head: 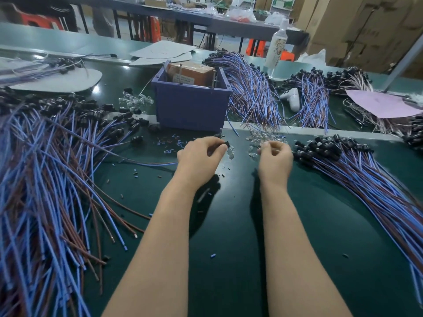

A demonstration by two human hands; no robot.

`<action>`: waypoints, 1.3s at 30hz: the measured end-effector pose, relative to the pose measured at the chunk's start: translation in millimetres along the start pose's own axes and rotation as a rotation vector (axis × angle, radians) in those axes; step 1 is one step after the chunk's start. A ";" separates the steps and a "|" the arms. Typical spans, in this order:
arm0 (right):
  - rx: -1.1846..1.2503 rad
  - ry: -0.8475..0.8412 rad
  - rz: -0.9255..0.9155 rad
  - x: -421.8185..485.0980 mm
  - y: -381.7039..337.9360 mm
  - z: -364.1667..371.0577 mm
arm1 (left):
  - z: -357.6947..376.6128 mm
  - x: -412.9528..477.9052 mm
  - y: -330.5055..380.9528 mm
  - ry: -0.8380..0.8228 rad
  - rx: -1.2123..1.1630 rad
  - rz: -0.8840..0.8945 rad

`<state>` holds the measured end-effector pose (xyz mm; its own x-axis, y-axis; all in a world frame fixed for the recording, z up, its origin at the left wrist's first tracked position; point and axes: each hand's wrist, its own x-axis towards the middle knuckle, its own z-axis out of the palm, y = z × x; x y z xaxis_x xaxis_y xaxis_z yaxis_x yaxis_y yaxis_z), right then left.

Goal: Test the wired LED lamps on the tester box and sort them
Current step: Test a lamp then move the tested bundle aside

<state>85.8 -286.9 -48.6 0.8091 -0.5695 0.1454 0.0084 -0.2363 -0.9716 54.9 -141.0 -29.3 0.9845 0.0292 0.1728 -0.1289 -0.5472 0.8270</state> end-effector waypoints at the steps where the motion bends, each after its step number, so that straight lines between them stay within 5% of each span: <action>1: -0.007 -0.018 -0.001 -0.3 0.9 1.5 | 2.3 -0.3 0.3 0.020 0.024 -0.007; 8: -0.484 -0.122 -0.160 4.8 3.8 -3.3 | 9.1 4.2 -3.8 0.085 0.271 -0.013; 15: -0.667 -0.121 -0.159 -0.3 5.1 3.0 | 9.9 2.1 -5.7 0.121 0.015 0.059; 19: -0.432 -0.142 -0.195 -6.9 1.5 1.8 | 11.3 2.9 -9.6 0.133 -0.092 0.036; 25: 0.052 -0.433 -0.220 -25.6 -21.1 1.8 | 13.5 4.2 -13.7 0.132 -0.140 0.026; 39: -0.185 -0.423 -0.413 -27.7 -21.9 1.6 | 15.2 5.2 -11.9 0.103 -0.059 0.059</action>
<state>64.1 -264.6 -31.6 0.9240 -0.0494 0.3791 0.2991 -0.5243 -0.7973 63.4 -147.1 -46.3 0.9581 0.0858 0.2732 -0.1957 -0.5003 0.8434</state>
